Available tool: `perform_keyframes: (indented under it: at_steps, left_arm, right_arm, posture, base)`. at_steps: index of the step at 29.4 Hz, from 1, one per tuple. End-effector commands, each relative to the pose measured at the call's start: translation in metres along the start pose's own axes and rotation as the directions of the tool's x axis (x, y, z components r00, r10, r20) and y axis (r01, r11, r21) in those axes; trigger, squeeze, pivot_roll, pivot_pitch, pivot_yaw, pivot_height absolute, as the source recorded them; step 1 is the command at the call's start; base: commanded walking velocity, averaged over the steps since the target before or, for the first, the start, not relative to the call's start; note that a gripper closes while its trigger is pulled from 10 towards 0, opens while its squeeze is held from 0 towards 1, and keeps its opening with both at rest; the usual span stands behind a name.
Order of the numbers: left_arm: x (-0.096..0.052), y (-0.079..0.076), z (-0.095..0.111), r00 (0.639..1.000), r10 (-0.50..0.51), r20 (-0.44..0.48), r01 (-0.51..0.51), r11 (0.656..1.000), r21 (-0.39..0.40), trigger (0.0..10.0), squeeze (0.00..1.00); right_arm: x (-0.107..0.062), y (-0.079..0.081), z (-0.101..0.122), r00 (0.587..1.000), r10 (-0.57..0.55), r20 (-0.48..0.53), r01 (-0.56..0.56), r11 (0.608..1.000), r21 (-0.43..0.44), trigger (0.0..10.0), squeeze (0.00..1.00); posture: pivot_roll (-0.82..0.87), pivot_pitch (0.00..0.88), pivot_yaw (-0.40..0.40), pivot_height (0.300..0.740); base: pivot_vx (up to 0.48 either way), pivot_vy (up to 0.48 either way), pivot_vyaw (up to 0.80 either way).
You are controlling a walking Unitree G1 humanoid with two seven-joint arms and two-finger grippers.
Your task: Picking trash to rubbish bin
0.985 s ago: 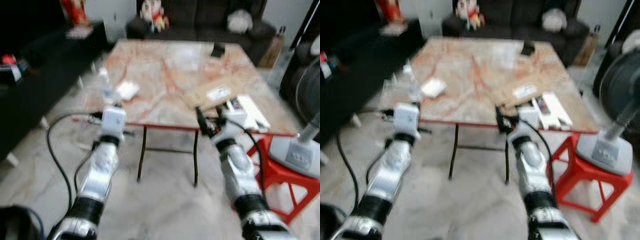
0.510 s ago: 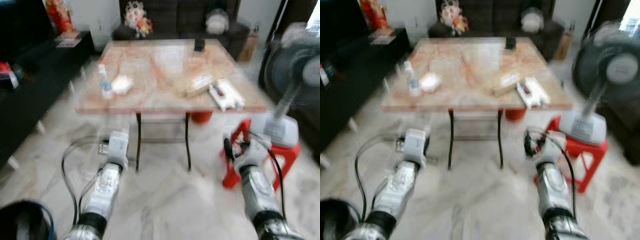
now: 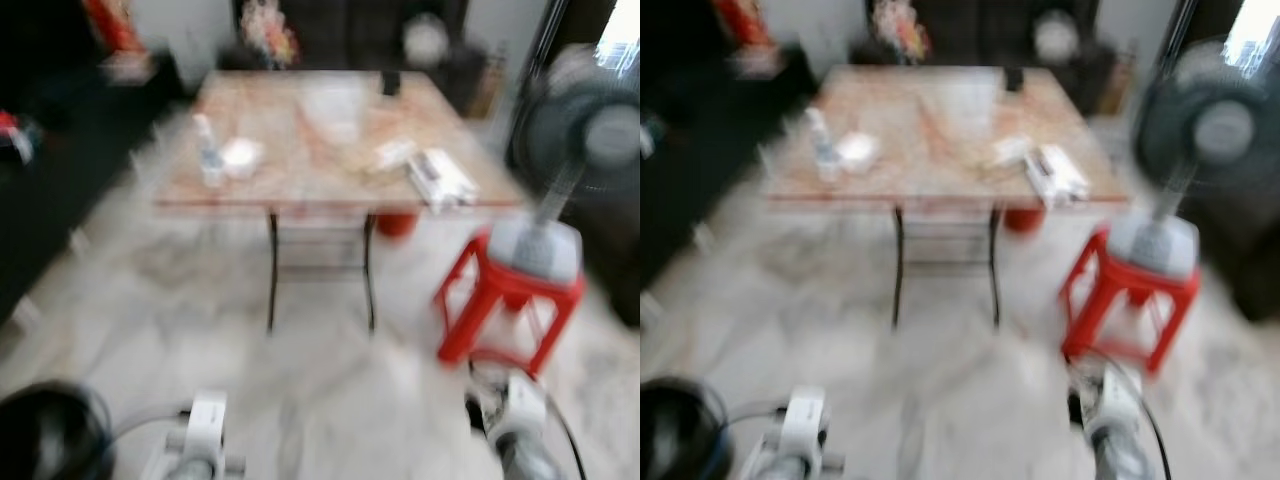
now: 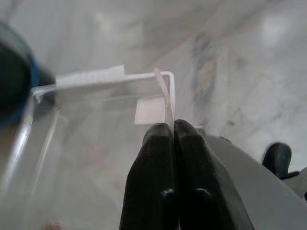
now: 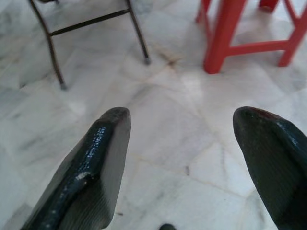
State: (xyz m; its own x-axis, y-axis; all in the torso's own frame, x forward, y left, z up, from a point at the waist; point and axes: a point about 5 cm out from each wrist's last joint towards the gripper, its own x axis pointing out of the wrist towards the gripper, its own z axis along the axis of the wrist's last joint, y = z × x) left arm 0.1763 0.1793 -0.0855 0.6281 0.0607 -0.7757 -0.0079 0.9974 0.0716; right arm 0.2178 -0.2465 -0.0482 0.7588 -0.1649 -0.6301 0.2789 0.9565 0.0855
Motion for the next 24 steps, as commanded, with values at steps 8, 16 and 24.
perform_keyframes:
  at_steps: [8,16,24]
  left_arm:
    - [0.000,0.003,-0.003,0.999,0.041,-0.023,-0.043,0.998,-0.053,10.0,0.00]
    - [0.002,0.003,0.006,0.999,0.046,-0.002,-0.046,0.998,-0.046,10.0,0.00]
    - [0.002,0.013,0.007,0.996,0.085,0.004,-0.085,0.995,-0.060,10.0,0.00]
  right_arm:
    - [-0.004,-0.004,-0.017,0.995,-0.041,-0.086,0.038,0.999,-0.035,10.0,0.00]
    - [-0.005,0.001,-0.022,0.993,-0.029,-0.112,0.023,0.998,-0.057,10.0,0.00]
    - [-0.005,0.007,-0.028,0.990,-0.020,-0.139,0.010,0.997,-0.076,10.0,0.00]
  posture:
    - [0.00,0.005,-0.041,0.740]
    - [0.02,0.005,-0.045,0.740]
    - [0.03,0.005,-0.045,0.740]
  base:
    - [0.000,0.000,0.62]
    - [0.000,0.000,0.55]
    - [0.000,0.000,0.71]
